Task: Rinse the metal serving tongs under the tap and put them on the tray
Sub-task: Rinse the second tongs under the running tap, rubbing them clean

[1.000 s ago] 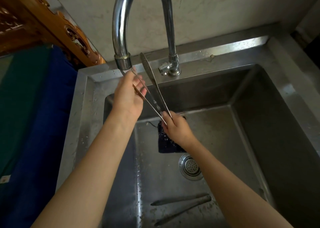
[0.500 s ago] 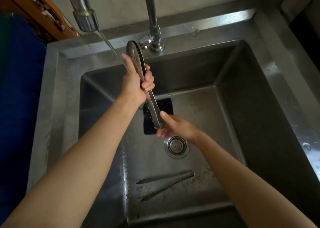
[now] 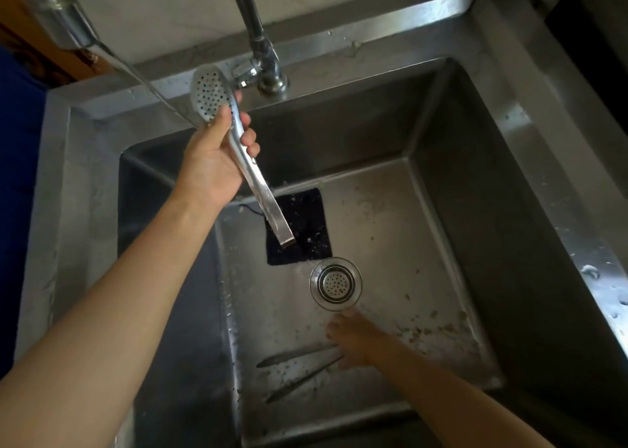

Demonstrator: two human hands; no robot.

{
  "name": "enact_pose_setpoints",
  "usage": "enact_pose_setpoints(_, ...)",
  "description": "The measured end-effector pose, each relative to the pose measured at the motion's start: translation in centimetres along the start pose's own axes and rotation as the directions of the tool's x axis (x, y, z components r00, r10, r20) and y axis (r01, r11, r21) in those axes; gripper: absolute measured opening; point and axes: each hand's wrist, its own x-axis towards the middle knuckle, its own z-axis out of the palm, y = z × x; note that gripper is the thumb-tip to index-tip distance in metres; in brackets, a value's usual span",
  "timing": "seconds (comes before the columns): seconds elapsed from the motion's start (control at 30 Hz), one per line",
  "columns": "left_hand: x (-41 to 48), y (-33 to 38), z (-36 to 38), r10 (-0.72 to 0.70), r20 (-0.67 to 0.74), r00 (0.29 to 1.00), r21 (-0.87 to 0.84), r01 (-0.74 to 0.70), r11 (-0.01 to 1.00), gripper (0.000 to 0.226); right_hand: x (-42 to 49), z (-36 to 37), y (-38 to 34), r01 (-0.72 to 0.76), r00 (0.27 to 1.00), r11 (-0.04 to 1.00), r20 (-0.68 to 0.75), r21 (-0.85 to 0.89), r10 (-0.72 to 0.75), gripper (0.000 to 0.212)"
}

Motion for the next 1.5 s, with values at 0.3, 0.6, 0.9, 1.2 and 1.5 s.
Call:
enact_pose_setpoints(0.3, -0.5, -0.4, 0.5, 0.013, -0.101, 0.995, 0.058, -0.008, 0.998, 0.027, 1.1, 2.2, -0.4, -0.029, 0.979, 0.974, -0.203, -0.226, -0.018, 0.041)
enact_pose_setpoints(0.6, -0.9, -0.8, 0.5, 0.024, -0.168, 0.985, 0.064, -0.013, 0.998, 0.040, 1.5, -2.2, 1.4, 0.045, 0.933, 0.999, -0.357, -0.021, -0.049, 0.037)
enact_pose_setpoints(0.9, -2.5, 0.1, 2.1, -0.018, -0.297, 0.955, 0.062, 0.038, 0.997, 0.051, -1.3, -9.4, 1.0, 0.005, 0.809, 0.894, -0.527, 0.449, 0.260, 0.027)
enact_pose_setpoints(1.2, -4.4, 1.4, -0.3, 0.031, -0.519, 0.854, 0.077, 0.010, 0.997, 0.054, -4.4, -14.8, -5.4, 0.418, 0.739, 0.460, -0.588, 0.783, 0.329, 0.019)
enact_pose_setpoints(1.5, -3.9, 1.1, 0.8, -0.021, -0.351, 0.936, -0.104, -0.016, 0.994, 0.057, -6.0, -19.7, -8.7, 0.476, 0.726, 0.558, -0.662, 0.680, 0.187, 0.027)
